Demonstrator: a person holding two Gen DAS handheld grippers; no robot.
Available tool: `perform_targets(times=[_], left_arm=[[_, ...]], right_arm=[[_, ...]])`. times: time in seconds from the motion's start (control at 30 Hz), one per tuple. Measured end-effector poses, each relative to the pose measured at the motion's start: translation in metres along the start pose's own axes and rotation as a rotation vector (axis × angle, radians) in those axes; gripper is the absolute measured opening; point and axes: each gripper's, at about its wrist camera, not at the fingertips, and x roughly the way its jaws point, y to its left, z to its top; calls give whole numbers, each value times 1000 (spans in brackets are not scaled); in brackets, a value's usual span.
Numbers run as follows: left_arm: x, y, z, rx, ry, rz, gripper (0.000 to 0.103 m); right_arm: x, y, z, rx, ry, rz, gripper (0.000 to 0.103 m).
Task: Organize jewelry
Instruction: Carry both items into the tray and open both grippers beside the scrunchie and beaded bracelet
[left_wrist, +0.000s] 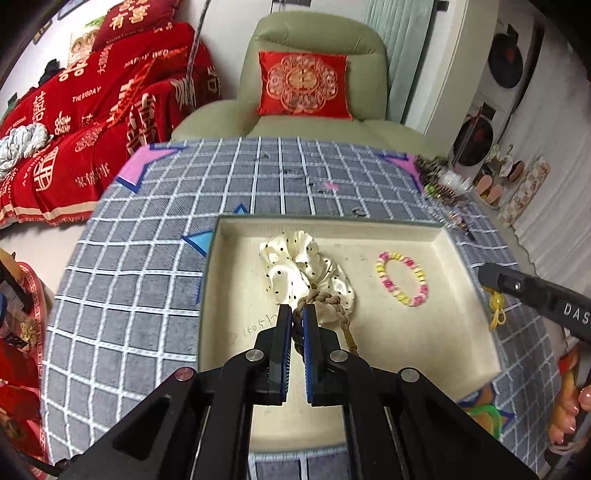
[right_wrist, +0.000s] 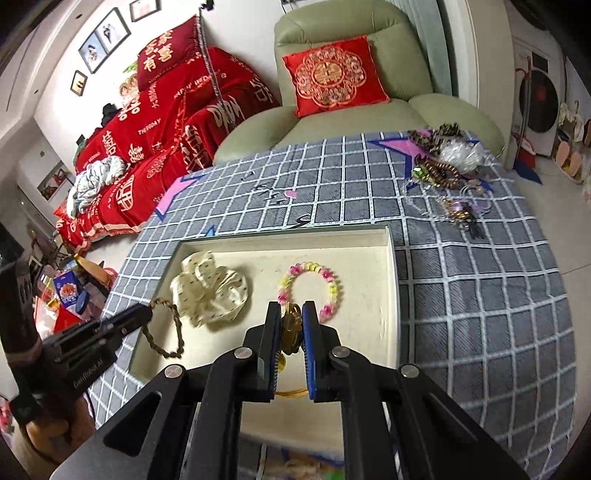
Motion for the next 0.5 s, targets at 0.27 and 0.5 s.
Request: perform_targets(times=[0.27,0.5], left_arm=[[42,0,8,-1,41,33,14],[58,-10,0,72,50,103,14]], right_arm=[[55,-13,11,57,33,17,13],[82,-19,-2,70,85,-9,13]])
